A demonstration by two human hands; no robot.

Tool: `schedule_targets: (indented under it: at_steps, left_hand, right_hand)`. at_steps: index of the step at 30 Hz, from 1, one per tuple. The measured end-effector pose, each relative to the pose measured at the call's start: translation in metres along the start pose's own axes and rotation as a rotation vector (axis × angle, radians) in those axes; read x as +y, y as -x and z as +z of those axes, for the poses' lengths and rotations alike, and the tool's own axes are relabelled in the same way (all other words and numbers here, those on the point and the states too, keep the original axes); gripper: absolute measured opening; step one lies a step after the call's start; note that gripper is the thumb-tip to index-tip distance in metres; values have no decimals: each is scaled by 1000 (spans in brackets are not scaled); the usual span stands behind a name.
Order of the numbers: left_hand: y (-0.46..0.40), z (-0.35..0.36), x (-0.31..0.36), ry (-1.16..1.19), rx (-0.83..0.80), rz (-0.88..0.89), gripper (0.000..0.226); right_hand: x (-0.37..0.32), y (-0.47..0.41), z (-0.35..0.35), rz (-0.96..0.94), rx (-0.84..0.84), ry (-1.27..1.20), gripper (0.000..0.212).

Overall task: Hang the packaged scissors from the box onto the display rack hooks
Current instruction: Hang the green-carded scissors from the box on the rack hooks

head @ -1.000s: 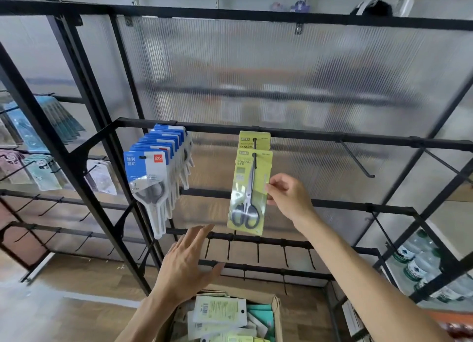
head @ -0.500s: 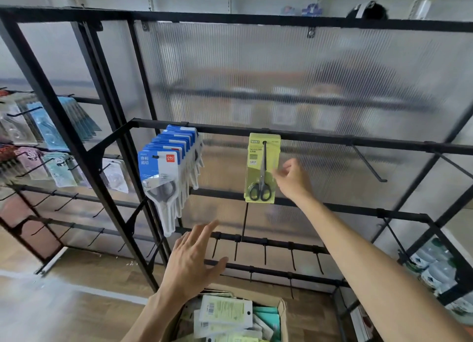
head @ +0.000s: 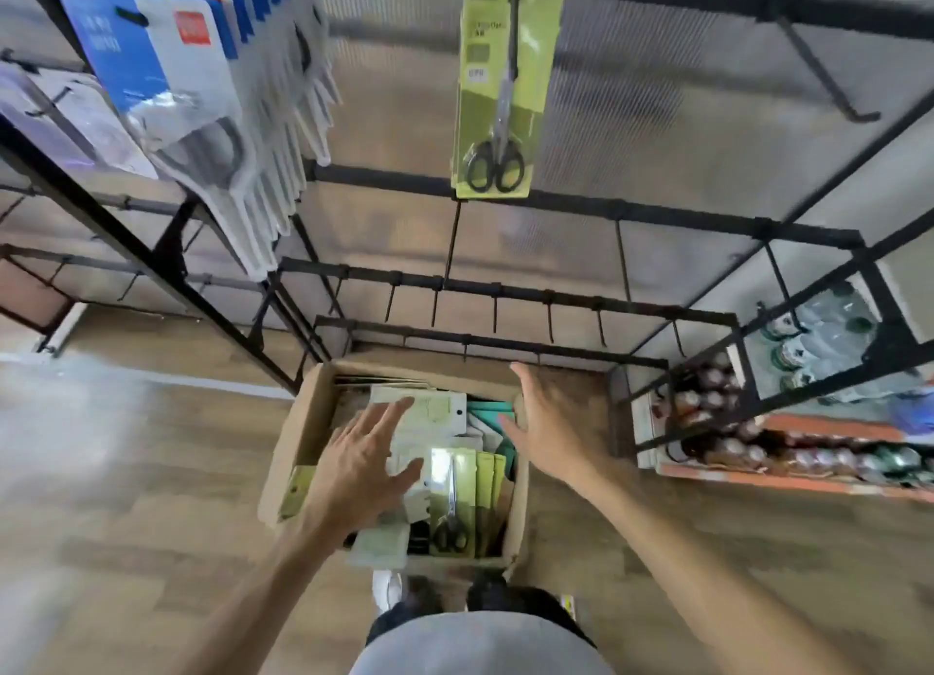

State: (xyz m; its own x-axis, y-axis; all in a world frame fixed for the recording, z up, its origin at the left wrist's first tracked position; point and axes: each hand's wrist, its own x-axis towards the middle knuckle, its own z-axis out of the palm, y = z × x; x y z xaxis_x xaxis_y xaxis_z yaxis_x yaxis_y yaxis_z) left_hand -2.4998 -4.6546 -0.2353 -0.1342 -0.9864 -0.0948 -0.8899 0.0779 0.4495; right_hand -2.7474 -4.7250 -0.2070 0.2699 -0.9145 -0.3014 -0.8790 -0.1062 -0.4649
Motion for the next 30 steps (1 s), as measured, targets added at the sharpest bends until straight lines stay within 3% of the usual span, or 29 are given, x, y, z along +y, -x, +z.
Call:
schedule_targets:
  at_steps: [4,8,12,16,22,27,30]
  left_hand:
    - [20,57,-15,70,-122,-111,73]
    - [37,103,-30,148,-301,-332,75]
    - [44,138,-40,107,-472,-451,76]
    - [31,167,-45,177,-485,-481,66]
    - [9,211,-34,393,-430,-703,61]
    - [-5,247,-21,357,-622,-776,81]
    - [-12,264,-17,321,-588,-829,85]
  right_hand:
    - [29,11,50,9,-124,5,67]
    - [50,22,91,82,-248,-11,63]
    - [59,28,123,145,-387,9,64]
    - [70,24,143,146,-452,22,61]
    - [92,17,157,235,-435,-26,55]
    - [102,22,160,211,-449,-41,53]
    - [102,25,162,187,-454,-30,50]
